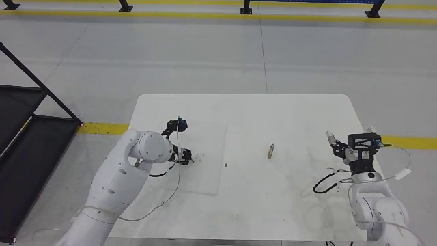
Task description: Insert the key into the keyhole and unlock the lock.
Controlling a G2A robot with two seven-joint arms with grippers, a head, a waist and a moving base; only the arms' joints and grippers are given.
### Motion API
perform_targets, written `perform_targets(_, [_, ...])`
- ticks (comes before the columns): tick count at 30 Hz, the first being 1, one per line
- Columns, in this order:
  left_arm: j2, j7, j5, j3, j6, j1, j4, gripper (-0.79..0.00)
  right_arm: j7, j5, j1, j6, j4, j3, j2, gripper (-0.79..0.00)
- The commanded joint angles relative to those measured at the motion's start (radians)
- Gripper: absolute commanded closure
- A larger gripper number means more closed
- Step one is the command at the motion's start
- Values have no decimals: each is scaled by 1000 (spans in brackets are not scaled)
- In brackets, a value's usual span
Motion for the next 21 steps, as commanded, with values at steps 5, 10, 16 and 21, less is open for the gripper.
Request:
perform_targets(5, [8, -1, 24, -7, -1, 21, -68, 0, 0, 0, 0, 0, 0, 0, 0, -785])
perform_targets(10, [17, 44, 67, -31, 10, 73, -169, 0, 0, 0, 0, 0, 0, 0, 0, -785])
perform_targets(16, [24, 164, -122, -147, -54, 171, -283, 0, 0, 0, 0, 0, 0, 0, 0, -785])
perform_targets(21, [29, 230, -399, -285, -183, 259, -290, 0, 0, 0, 0, 0, 0, 0, 0, -785])
